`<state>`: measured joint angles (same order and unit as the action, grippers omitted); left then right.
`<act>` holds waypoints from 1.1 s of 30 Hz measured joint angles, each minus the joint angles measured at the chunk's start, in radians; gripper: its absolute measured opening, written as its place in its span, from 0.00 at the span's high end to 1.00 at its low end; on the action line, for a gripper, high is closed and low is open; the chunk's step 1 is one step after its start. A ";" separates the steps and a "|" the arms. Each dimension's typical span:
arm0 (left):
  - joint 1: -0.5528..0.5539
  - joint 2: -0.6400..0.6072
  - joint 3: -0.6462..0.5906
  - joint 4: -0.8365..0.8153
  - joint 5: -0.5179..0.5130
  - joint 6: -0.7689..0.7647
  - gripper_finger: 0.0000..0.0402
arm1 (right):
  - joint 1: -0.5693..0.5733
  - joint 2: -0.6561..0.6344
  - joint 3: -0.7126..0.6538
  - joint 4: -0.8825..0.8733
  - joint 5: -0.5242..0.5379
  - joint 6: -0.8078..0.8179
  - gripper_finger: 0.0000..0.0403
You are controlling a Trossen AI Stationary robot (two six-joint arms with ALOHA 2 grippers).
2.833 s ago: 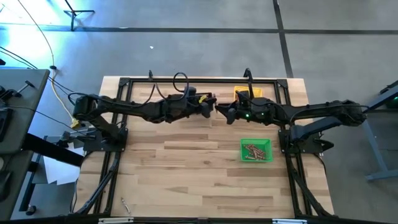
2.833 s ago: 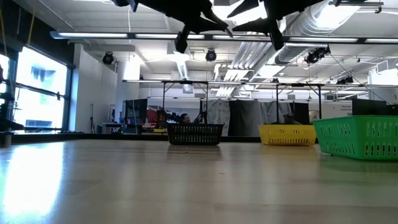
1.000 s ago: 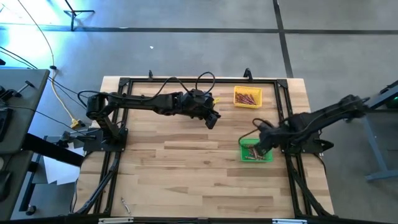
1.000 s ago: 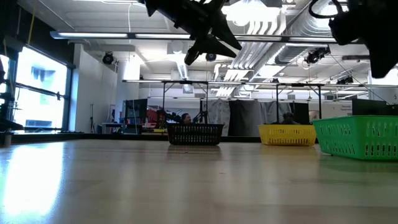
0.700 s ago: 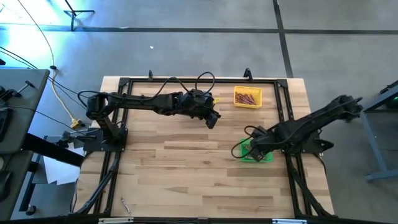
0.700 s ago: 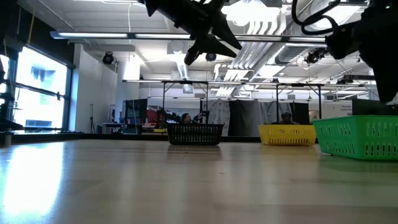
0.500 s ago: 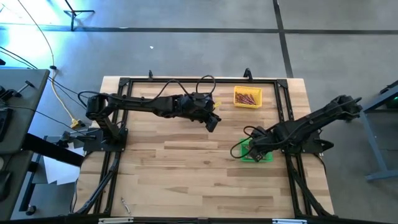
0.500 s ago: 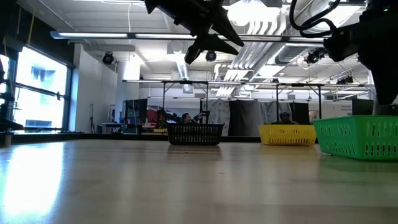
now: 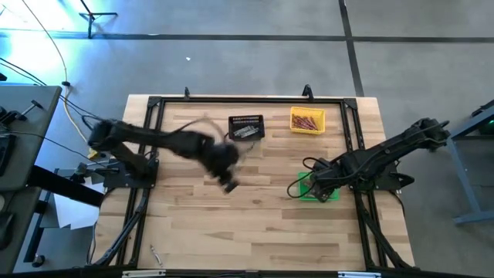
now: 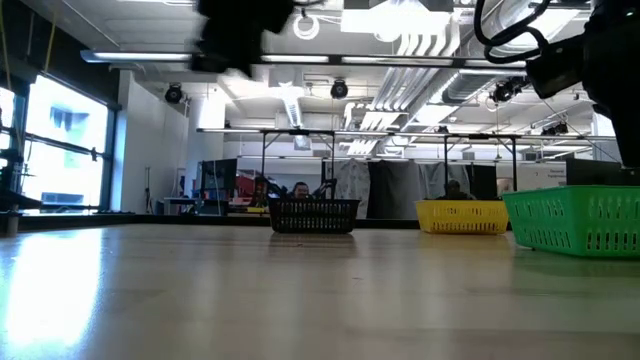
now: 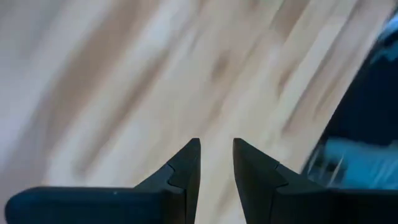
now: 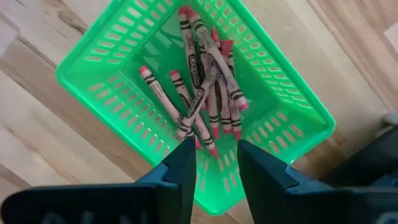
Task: Sort crayons
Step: Put the gray crayon into the black basket
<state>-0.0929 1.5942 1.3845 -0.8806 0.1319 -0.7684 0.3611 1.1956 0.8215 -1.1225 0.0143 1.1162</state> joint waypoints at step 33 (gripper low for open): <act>-0.872 0.309 0.000 -0.121 0.334 -1.604 0.80 | -0.008 -0.006 0.000 0.100 0.084 -0.130 0.74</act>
<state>-0.9646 1.9035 1.3846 -1.0013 0.4660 -2.3722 0.3534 1.1896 0.8215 -1.0224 0.0982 0.9859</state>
